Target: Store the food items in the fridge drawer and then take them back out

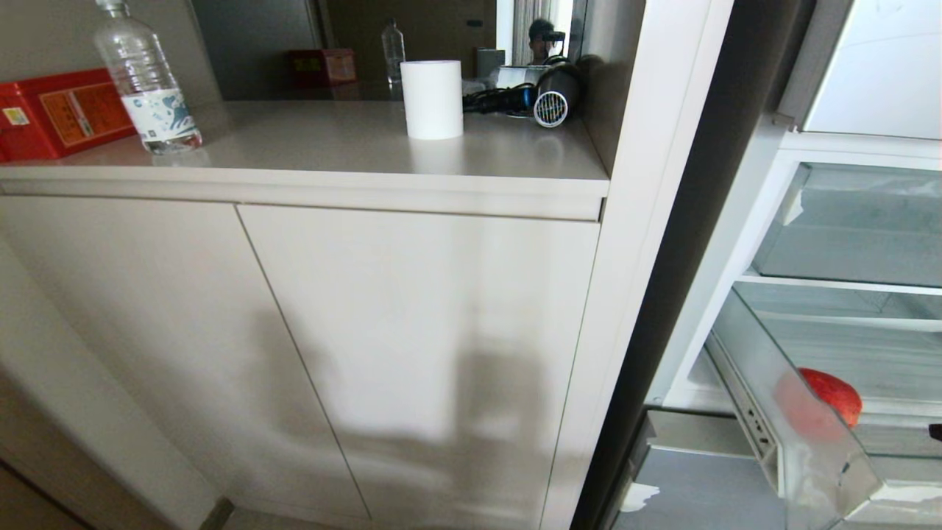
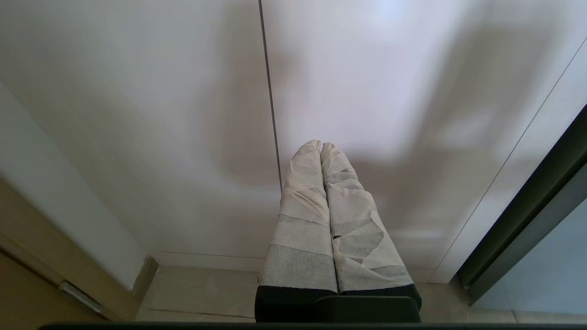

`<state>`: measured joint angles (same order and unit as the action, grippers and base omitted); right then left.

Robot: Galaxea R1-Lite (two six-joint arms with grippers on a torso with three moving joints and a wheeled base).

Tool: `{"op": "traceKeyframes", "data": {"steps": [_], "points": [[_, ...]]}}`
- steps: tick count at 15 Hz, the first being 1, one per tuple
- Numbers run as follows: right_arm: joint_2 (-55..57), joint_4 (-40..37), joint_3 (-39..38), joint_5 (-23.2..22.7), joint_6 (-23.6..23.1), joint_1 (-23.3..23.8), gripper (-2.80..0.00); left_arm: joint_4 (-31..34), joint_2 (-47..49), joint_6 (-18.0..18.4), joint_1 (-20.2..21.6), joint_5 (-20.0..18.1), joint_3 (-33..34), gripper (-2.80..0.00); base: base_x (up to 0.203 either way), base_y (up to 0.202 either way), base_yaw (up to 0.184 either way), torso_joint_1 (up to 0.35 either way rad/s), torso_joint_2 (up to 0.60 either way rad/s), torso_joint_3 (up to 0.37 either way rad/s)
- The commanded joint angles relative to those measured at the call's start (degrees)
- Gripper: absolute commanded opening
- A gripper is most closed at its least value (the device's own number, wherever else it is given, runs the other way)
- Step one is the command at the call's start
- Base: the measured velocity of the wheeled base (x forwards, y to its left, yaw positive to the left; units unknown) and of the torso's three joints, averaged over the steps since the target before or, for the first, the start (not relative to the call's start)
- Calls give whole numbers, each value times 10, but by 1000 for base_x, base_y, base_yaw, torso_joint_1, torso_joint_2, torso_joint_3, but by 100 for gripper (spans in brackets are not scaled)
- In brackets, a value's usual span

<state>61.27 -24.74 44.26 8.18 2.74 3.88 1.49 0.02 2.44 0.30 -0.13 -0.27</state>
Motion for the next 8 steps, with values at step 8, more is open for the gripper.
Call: {"op": "traceKeyframes", "data": {"steps": [8], "points": [[-63,-42,-5,1,-6,0,-280,0,0,0,0,0,0,-280,0,0,0,0,0,0]]}}
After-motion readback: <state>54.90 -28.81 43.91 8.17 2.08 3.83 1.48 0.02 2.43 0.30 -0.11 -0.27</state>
